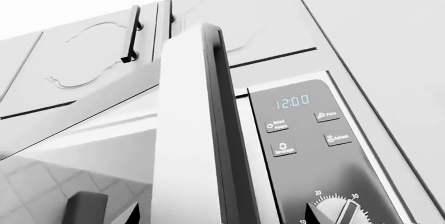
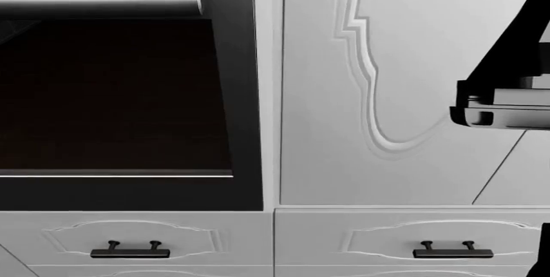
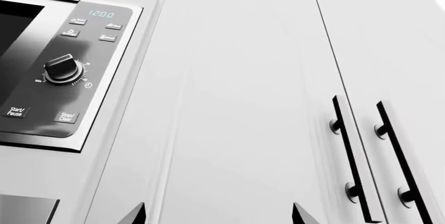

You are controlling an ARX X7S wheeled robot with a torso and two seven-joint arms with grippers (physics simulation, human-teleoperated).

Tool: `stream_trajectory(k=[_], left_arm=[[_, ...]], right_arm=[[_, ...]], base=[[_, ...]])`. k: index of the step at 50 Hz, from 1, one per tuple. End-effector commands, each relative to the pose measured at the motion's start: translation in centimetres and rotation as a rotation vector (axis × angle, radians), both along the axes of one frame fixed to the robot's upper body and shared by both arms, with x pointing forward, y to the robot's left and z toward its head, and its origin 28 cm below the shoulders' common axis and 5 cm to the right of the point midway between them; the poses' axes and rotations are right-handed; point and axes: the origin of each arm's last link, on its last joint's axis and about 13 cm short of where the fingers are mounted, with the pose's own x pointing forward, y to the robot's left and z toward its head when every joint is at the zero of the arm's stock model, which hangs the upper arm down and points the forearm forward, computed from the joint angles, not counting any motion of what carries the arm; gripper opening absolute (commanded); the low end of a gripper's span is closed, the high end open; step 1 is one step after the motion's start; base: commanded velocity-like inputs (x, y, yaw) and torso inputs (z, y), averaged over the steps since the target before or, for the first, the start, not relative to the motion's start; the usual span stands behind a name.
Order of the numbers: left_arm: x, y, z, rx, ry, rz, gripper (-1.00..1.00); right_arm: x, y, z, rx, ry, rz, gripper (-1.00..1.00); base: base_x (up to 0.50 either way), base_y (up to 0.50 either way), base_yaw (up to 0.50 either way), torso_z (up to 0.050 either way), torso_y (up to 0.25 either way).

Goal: Open the microwave door

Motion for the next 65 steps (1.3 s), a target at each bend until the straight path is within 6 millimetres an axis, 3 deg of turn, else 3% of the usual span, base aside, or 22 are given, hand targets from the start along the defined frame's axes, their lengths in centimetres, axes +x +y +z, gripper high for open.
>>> stream_trajectory(k=[1,15,28,38,52,65], left_arm=[[-1.9,-0.8,0.9,0.042,-0.047,-0.017,1.0],[-4.1,-3.9,0.8,0.162,-0.068,-0.128,1.0],[-0.9,-7.6,-1.0,0.276,0.089,-0.251,1.0],[1.3,-10.2,-1.1,0.321,0.206,-0.354,1.0],[4.7,-10.4,-0.4,0.165,0.459,-0.499,1.0],[6.4,-10.1,0.0,0.045,0.537,-0.509,1.0]], right_arm=[[-0.2,0.0,0.1,0.001,-0.004,0.001,1.0],[-0.2,-0.1,-0.1,0.007,-0.005,0.002,1.0],[-0.2,-0.3,-0.2,0.015,-0.008,0.004,1.0],[-0.2,-0.3,-0.2,0.02,-0.004,0.007,1.0],[-0.2,-0.3,-0.5,0.021,0.004,0.004,1.0],[-0.3,-0.3,-0.4,0.021,0.002,0.001,1.0]], base=[[0.0,0.0,0.0,0.0,0.0],[0.0,0.0,0.0,0.0,0.0],[0.0,0.0,0.0,0.0,0.0],[0.0,0.0,0.0,0.0,0.0],[0.0,0.0,0.0,0.0,0.0],[0.0,0.0,0.0,0.0,0.0]])
